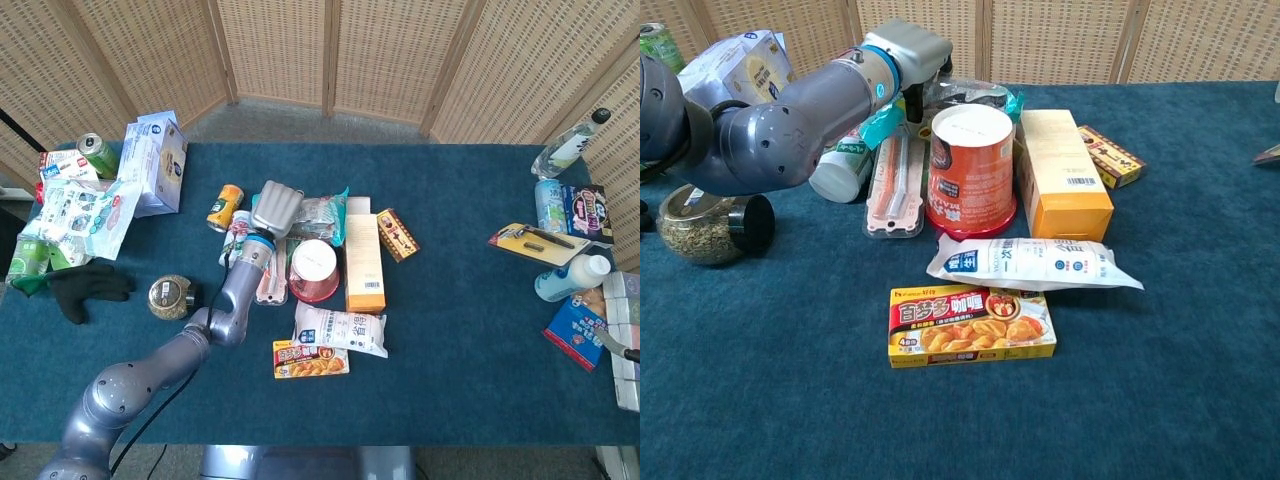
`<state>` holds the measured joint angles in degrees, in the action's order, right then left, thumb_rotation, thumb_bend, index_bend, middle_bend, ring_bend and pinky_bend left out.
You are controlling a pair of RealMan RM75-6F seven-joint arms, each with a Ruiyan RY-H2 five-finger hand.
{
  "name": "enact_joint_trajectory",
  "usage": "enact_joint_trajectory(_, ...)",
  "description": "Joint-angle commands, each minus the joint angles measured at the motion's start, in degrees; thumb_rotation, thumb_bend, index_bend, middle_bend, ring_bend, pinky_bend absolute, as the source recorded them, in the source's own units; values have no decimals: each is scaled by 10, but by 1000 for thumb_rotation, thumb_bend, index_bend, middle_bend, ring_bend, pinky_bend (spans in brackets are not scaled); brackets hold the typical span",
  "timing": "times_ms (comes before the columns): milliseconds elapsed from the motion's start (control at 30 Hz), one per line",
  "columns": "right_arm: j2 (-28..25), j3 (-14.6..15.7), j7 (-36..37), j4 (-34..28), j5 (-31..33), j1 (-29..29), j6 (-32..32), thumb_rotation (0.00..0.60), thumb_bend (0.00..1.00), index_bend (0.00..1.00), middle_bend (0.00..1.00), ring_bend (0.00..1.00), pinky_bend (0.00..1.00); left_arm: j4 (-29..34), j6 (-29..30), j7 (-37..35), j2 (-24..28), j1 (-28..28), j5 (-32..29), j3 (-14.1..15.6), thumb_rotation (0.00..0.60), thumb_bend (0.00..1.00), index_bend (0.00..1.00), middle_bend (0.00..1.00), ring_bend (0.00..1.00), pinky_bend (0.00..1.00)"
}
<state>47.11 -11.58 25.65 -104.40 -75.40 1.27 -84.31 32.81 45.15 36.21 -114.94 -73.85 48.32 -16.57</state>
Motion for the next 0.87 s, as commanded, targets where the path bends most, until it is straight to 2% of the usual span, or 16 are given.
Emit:
enact_joint_trajectory(33, 0, 0, 0, -2, -3, -1, -2, 600, 0, 0, 0, 0, 0, 64, 38, -8, 40, 16, 21, -9, 600, 42, 838, 929, 1000, 1000)
enact_joint_trajectory(100, -1, 0, 0, -3, -5, -2, -5, 600, 0, 0, 0, 0, 0, 115, 62, -5, 69, 28, 26, -15, 600, 42, 838, 928, 1000, 1000)
enact_joint_trajectory(333, -5, 1, 1, -12, -17, -6, -16, 600, 0, 0, 0, 0, 0, 379, 163, 53, 222, 80, 23, -49, 600, 41, 837, 927, 1000, 1000)
enact_joint_trajectory(533, -10, 4, 5, -20, -32, -12, -30, 600, 0, 0, 0, 0, 0, 552, 227, 123, 330, 107, -2, -77, 600, 42, 837, 927, 999, 1000)
enact_joint_trajectory(733, -15, 6, 13, -25, -41, -16, -40, 600, 0, 0, 0, 0, 0, 640, 257, 159, 388, 116, -25, -92, 600, 42, 837, 926, 1000, 1000)
enact_joint_trajectory(867, -17, 6, 12, -27, -42, -16, -42, 600, 0, 0, 0, 0, 0, 657, 259, 166, 397, 112, -34, -91, 600, 42, 837, 928, 1000, 1000)
